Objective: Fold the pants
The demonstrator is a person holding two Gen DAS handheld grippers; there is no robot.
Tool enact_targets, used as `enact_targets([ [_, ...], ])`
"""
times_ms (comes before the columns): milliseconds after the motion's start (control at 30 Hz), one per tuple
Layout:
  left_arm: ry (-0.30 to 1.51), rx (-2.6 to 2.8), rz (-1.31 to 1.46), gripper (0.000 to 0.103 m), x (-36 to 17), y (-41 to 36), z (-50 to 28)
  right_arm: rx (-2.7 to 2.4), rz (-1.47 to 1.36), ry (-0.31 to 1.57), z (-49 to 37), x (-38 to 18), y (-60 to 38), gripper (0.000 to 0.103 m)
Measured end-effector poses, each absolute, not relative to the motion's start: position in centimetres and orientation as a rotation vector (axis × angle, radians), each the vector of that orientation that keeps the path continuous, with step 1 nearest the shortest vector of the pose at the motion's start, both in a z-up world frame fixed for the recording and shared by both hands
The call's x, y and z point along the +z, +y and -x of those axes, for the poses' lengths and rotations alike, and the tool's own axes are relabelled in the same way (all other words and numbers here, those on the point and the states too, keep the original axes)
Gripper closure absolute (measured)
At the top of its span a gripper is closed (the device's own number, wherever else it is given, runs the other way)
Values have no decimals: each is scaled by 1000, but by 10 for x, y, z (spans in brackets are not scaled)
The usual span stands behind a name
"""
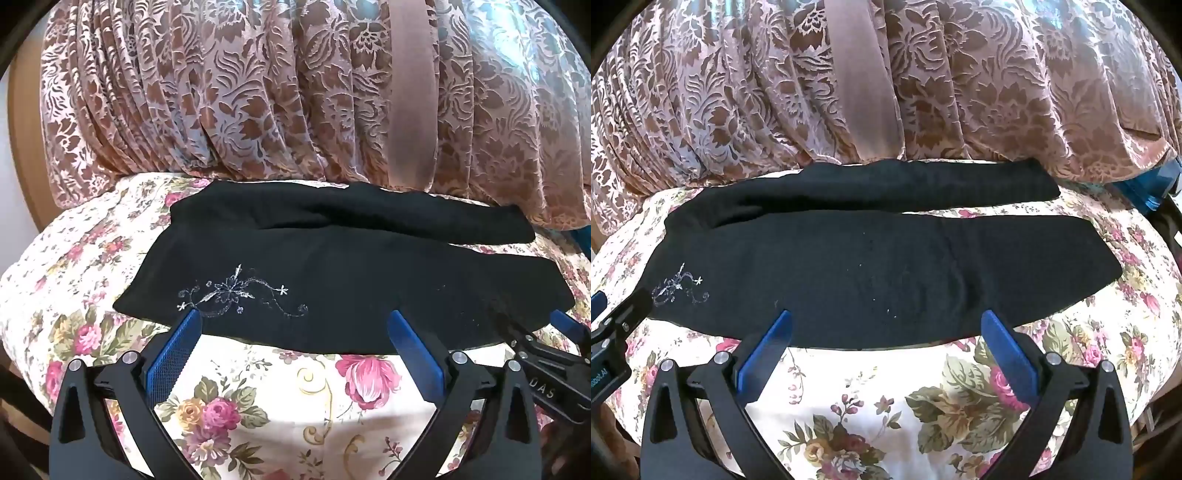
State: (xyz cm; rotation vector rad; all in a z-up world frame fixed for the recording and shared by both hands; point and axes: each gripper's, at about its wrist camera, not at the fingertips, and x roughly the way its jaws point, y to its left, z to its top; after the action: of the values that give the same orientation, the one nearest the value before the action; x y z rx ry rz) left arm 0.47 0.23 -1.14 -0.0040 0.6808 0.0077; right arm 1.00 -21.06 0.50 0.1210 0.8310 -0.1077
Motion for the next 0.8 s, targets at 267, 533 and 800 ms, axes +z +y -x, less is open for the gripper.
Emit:
enact_targets([
  [267, 684, -2, 2, 3, -10, -1, -5, -114, -146, 827, -8, 6, -219, 2],
  [533, 691, -14, 0, 3, -12, -5, -7, -118, -150, 831, -8, 5, -221, 2],
  [800, 698, -20, 2, 3, -14, -5, -5, -116, -157, 834, -8, 4, -223, 2],
])
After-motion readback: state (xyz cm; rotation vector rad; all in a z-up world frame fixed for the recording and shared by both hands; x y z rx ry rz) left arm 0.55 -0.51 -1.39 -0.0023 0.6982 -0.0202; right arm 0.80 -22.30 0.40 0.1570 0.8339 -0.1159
